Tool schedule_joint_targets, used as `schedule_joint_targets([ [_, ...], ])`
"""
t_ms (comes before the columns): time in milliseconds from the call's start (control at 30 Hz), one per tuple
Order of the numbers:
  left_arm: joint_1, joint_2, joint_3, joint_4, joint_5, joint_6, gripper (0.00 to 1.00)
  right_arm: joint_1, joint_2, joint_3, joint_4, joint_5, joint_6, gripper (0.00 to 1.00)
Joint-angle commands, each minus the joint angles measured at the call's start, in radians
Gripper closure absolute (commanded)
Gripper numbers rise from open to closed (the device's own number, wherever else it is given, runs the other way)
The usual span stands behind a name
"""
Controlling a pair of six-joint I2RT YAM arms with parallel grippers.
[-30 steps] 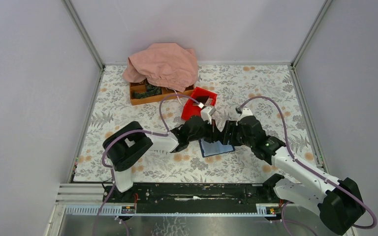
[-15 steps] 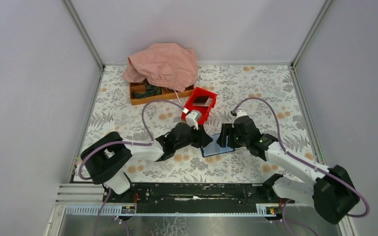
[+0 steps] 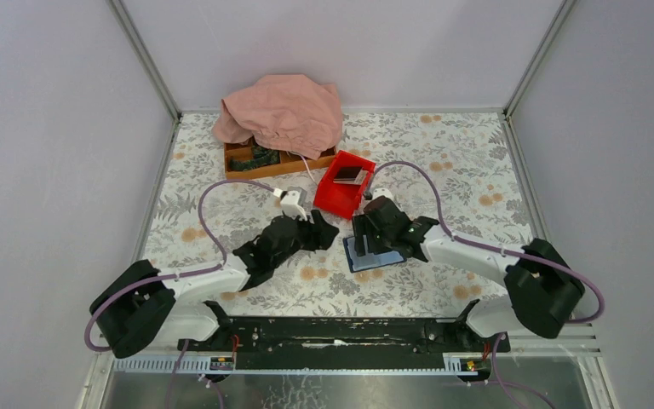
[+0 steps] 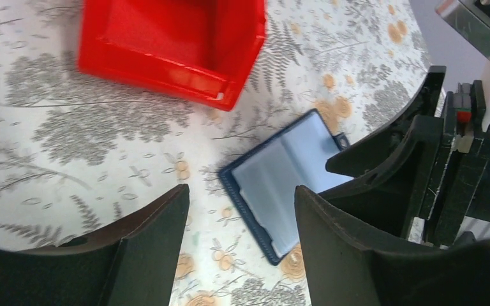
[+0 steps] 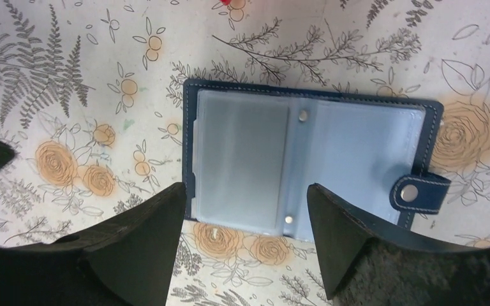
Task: Take the credit cards out of the card holder
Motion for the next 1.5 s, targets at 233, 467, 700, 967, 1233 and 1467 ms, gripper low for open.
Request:
schedule_joint_targets([
  [233, 0.102, -0.171, -0.077, -0.093, -0.016, 0.02, 0.31, 0.073, 0.2, 0.181, -0.045, 0.101, -0.012, 0.21],
  [467, 0.119, -0.191, -0.096, -0.089, -0.002, 0.018, 0.31, 0.074, 0.244, 0.203, -0.068, 0.139, -0.024, 0.22],
  [700, 0.125, -0.171, -0.099, -0.069, 0.028, 0.015, 0.31, 0.08, 0.278, 0.2, -0.068, 0.15, -0.016, 0.25],
  [967, 0.129, -0.155, -0.096, -0.057, 0.047, 0.014, 0.31, 0.082, 0.273, 0.178, -0.062, 0.168, 0.002, 0.34],
  [1233, 0.129, -0.142, -0.094, -0.051, 0.058, 0.013, 0.31, 0.082, 0.26, 0.165, -0.055, 0.168, 0.023, 0.45],
  [1467, 0.131, -0.105, -0.092, -0.017, 0.088, 0.002, 0.31, 0.08, 0.21, 0.132, -0.017, 0.123, 0.039, 0.47],
])
